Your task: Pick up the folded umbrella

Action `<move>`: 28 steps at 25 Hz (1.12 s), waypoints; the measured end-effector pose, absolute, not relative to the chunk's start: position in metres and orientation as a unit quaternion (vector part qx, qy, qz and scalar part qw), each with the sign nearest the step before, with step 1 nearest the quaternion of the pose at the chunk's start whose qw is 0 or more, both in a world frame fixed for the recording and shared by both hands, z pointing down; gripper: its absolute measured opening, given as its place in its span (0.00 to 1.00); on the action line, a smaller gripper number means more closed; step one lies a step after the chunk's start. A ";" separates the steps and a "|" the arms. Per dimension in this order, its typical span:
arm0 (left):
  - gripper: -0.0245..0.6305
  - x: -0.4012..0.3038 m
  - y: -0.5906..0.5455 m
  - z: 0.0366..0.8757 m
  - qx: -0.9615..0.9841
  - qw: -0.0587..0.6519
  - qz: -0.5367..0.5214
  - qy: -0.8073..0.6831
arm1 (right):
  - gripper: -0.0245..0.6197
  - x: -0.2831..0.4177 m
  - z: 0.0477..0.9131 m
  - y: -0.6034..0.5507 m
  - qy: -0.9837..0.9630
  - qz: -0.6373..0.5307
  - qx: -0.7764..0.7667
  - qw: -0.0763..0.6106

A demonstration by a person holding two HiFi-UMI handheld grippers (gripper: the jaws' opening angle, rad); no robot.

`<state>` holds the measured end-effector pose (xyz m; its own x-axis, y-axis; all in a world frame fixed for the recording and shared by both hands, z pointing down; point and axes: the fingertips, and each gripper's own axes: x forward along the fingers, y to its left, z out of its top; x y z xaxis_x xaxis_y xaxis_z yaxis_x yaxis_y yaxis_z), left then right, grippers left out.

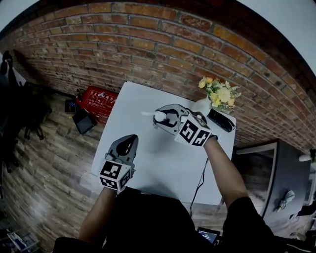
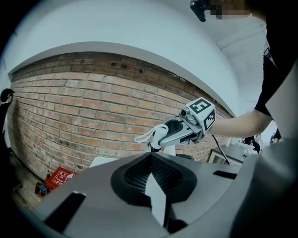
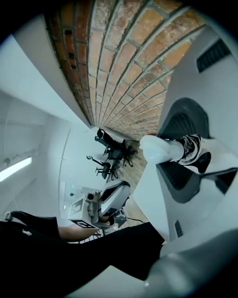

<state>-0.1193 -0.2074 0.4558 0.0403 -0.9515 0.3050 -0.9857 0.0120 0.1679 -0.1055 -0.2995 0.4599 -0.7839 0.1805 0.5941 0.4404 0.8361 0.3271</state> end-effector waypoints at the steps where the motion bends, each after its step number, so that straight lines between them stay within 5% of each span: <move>1: 0.06 -0.119 -0.207 0.454 0.702 0.168 0.049 -0.690 | 0.29 -0.104 0.457 -0.299 -0.922 -0.217 -0.164 0.274; 28: 0.06 -0.108 -0.234 0.374 0.778 0.090 0.015 -0.622 | 0.29 0.008 0.312 -0.303 -0.999 0.018 0.034 0.029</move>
